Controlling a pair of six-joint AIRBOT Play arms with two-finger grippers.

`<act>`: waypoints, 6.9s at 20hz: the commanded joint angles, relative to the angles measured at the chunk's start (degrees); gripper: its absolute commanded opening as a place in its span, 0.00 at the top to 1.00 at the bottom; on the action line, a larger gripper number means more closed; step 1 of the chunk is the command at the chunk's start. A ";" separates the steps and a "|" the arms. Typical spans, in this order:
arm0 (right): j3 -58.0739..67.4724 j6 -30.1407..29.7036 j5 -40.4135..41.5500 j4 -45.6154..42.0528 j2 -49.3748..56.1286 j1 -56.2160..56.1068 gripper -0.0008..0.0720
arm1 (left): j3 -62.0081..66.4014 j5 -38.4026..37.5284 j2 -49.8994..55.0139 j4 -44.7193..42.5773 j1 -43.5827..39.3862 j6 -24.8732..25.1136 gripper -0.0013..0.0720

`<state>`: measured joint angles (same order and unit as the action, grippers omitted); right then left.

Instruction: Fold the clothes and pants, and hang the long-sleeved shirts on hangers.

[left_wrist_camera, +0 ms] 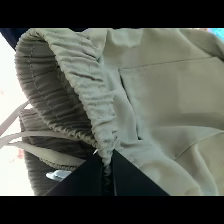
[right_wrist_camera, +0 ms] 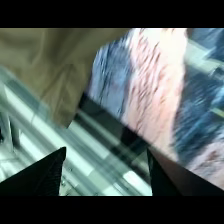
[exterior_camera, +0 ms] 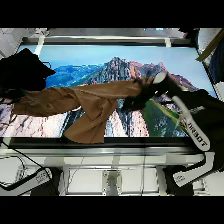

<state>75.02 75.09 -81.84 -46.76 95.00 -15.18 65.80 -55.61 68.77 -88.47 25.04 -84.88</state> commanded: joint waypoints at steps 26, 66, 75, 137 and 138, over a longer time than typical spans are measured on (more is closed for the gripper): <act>-11.45 -2.10 26.86 11.52 4.11 -23.74 0.59 | -0.02 -0.57 0.02 -1.03 -0.04 0.24 0.96; 10.05 18.97 20.02 -18.12 -12.76 24.79 0.96 | -13.35 -5.05 -5.68 -14.29 13.60 0.20 0.96; 7.96 10.54 2.14 -32.59 -8.96 27.43 0.23 | -13.35 -5.09 -5.68 -10.91 13.51 0.20 0.96; 25.44 12.46 3.17 -12.98 11.76 31.28 0.13 | -13.18 -1.64 -1.81 -13.27 13.51 5.57 0.96; 24.33 12.50 1.14 -17.59 11.76 30.82 0.13 | -13.18 -1.64 -1.81 -13.22 13.51 5.55 0.96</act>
<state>100.07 88.01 -67.61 -50.39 106.59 15.46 52.62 -56.97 66.92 -101.75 38.48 -79.26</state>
